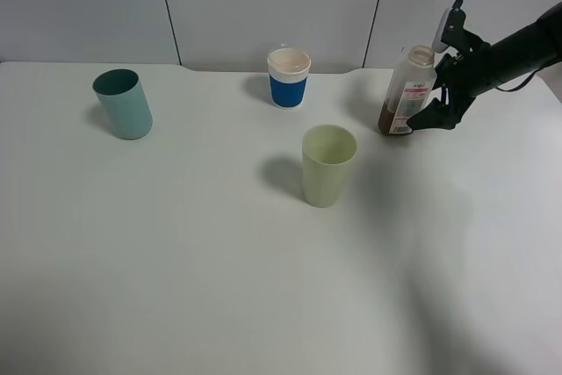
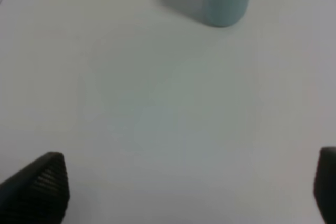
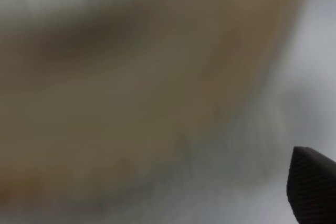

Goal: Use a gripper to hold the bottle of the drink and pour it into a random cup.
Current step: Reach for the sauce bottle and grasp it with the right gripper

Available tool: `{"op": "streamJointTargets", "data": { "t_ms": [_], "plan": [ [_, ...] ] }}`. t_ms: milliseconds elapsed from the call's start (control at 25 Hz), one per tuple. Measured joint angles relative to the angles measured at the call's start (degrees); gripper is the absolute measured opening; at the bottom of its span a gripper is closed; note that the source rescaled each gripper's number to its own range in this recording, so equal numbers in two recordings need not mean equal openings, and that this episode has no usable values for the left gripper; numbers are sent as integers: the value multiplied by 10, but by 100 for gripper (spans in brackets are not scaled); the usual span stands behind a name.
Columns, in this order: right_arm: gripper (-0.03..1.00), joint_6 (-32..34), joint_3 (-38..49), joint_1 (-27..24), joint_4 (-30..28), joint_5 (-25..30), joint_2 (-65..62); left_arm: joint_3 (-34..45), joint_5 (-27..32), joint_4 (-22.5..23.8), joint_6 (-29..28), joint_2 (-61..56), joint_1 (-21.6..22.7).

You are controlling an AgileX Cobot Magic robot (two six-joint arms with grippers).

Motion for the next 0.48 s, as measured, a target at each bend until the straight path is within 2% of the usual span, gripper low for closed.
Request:
{"op": "streamJointTargets", "data": {
  "t_ms": [240,480],
  "plan": [
    [100,0,-6,4,23,23,14,0,0,0,0,0,0],
    [100,-3,-6,5,69,44,23,0,0,0,0,0,0]
  ]
}}
